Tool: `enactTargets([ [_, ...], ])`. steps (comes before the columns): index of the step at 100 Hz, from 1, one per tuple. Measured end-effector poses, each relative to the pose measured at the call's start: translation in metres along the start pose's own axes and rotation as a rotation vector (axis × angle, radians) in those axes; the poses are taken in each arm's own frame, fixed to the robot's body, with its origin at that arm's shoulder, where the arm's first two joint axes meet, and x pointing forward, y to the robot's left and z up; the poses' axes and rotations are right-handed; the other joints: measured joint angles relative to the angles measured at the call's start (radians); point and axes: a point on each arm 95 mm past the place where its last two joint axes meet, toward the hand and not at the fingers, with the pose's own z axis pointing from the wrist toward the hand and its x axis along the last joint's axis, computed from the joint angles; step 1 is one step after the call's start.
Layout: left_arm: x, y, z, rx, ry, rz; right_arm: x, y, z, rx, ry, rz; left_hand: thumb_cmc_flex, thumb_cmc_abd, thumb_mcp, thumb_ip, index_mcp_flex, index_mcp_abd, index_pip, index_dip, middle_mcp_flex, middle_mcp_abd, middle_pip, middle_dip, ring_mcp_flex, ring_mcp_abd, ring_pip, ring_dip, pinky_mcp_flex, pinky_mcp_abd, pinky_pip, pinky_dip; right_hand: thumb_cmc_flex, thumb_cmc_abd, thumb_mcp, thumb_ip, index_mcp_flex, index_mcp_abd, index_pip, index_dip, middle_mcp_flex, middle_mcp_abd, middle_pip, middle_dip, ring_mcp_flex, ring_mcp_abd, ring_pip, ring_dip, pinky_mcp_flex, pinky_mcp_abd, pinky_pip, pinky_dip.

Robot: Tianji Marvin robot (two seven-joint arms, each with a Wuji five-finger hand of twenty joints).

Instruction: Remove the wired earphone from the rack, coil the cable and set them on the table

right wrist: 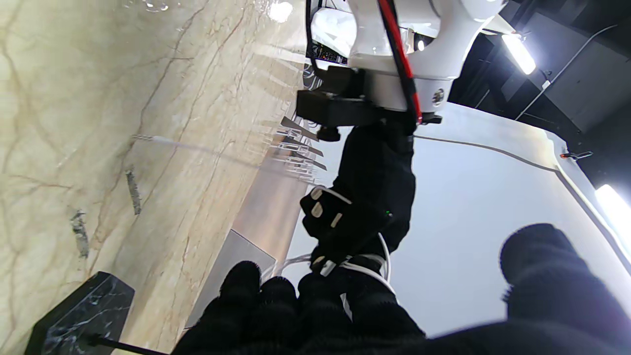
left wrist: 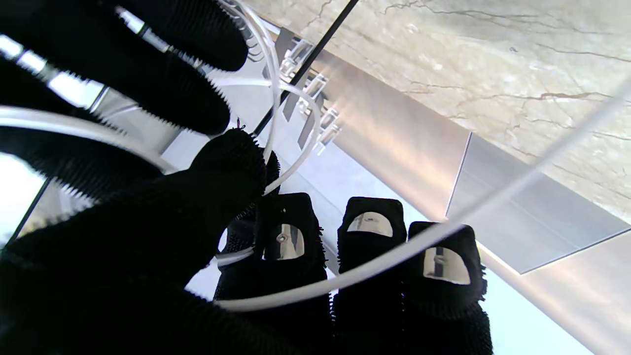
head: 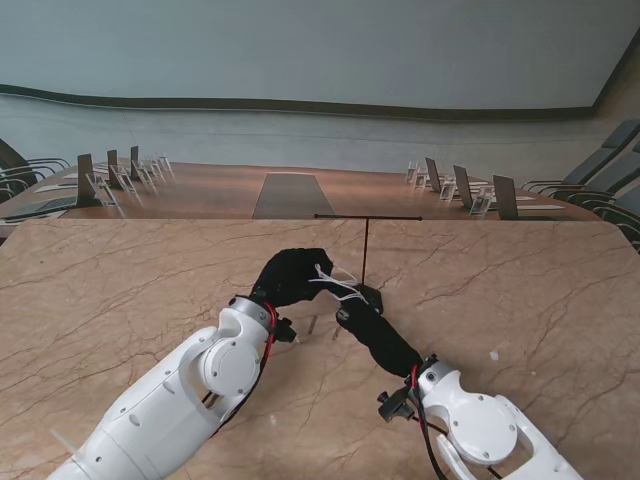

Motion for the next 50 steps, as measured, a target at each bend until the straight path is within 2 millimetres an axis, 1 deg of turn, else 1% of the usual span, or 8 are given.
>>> enactTargets([
  [10, 0.001, -0.003, -0.003, -0.010, 0.004, 0.002, -0.003, 0.001, -0.002, -0.006, -0.013, -0.003, 0.000, 0.000, 0.000, 0.000, 0.000, 0.000, 0.000, 0.000, 0.000, 0.000, 0.000, 0.000, -0.029, 0.000, -0.014, 0.000, -0.029, 0.000, -0.011, 0.010, 0.000, 0.000, 0.000, 0.000, 0.000, -0.003, 0.000, -0.001, 0.000, 0.003, 0.000, 0.000, 0.000, 0.000, 0.000, 0.003, 0.000, 0.000, 0.000, 0.000],
  [17, 0.001, -0.005, -0.005, -0.019, 0.006, 0.006, -0.005, 0.002, -0.004, -0.010, -0.018, -0.003, 0.000, 0.000, 0.000, 0.000, 0.000, 0.000, 0.000, 0.000, 0.000, 0.000, 0.000, 0.000, -0.039, 0.000, -0.028, 0.001, -0.051, 0.000, -0.024, 0.035, 0.000, 0.000, -0.001, 0.000, 0.000, -0.006, -0.015, -0.036, 0.000, 0.005, 0.000, 0.000, 0.000, 0.000, 0.000, 0.017, 0.000, 0.000, 0.007, 0.012],
  [22, 0.001, -0.006, -0.007, -0.023, 0.008, 0.009, -0.005, 0.002, -0.004, -0.012, -0.021, -0.002, 0.000, 0.000, 0.000, 0.000, 0.000, 0.000, 0.000, 0.000, 0.000, 0.000, 0.000, 0.000, -0.052, 0.000, -0.036, 0.001, -0.065, 0.000, -0.028, 0.039, 0.011, 0.000, -0.010, 0.000, 0.000, -0.009, -0.019, -0.129, 0.000, 0.015, 0.000, 0.000, 0.000, 0.001, 0.003, 0.028, -0.007, 0.000, 0.014, 0.020],
  [24, 0.001, -0.006, -0.007, -0.025, 0.008, 0.010, -0.005, 0.003, -0.004, -0.013, -0.022, -0.002, 0.000, 0.000, 0.000, 0.000, 0.000, 0.000, 0.000, 0.000, 0.000, 0.000, 0.000, 0.000, -0.052, 0.000, -0.037, 0.001, -0.069, 0.000, -0.033, 0.040, 0.011, 0.000, -0.012, 0.000, 0.000, -0.009, -0.020, -0.180, 0.000, 0.017, 0.000, 0.000, 0.000, 0.002, 0.004, 0.034, -0.008, 0.000, 0.020, 0.026],
  [28, 0.001, -0.007, -0.008, -0.026, 0.009, 0.011, -0.005, 0.003, -0.004, -0.013, -0.022, -0.002, 0.000, 0.000, 0.000, 0.000, 0.000, 0.000, 0.000, 0.000, 0.000, 0.000, 0.000, 0.000, -0.064, 0.000, -0.044, 0.002, -0.078, 0.000, -0.036, 0.041, 0.011, 0.000, -0.012, 0.000, 0.006, -0.011, -0.032, -0.304, 0.000, 0.027, 0.000, 0.000, 0.000, 0.008, 0.004, 0.047, -0.009, 0.003, 0.030, 0.037],
  [32, 0.001, -0.008, -0.008, -0.025, 0.010, 0.012, -0.005, 0.003, -0.004, -0.013, -0.023, -0.001, 0.000, 0.000, 0.001, 0.000, 0.000, 0.000, 0.000, 0.000, -0.010, 0.000, -0.001, 0.000, -0.064, 0.000, -0.047, 0.006, -0.081, 0.000, -0.038, 0.049, 0.011, 0.000, -0.012, 0.000, 0.012, -0.012, -0.034, -0.372, 0.000, 0.030, 0.000, 0.000, 0.000, 0.012, 0.004, 0.054, -0.010, 0.008, 0.036, 0.040],
  [38, 0.001, -0.009, -0.009, -0.025, 0.010, 0.012, -0.006, 0.003, -0.004, -0.014, -0.025, 0.001, 0.000, 0.000, 0.002, 0.000, 0.000, 0.000, 0.000, 0.000, -0.010, 0.000, -0.001, 0.000, -0.074, 0.000, -0.050, 0.010, -0.091, 0.000, -0.046, 0.053, 0.011, 0.000, -0.012, 0.000, 0.024, -0.013, -0.049, -0.418, 0.000, 0.036, 0.000, 0.000, 0.000, 0.015, 0.004, 0.057, -0.011, 0.011, 0.042, 0.047],
  [50, 0.002, -0.010, -0.011, -0.030, 0.011, 0.014, -0.007, 0.004, -0.004, -0.019, -0.033, 0.003, 0.000, 0.000, 0.003, 0.000, 0.000, 0.000, 0.000, 0.000, -0.010, 0.000, -0.001, 0.000, -0.074, 0.000, -0.057, 0.012, -0.093, 0.000, -0.049, 0.062, 0.011, 0.000, -0.012, 0.000, 0.024, -0.013, -0.057, -0.431, 0.000, 0.042, 0.000, 0.000, 0.000, 0.022, 0.010, 0.070, -0.011, 0.014, 0.053, 0.049],
])
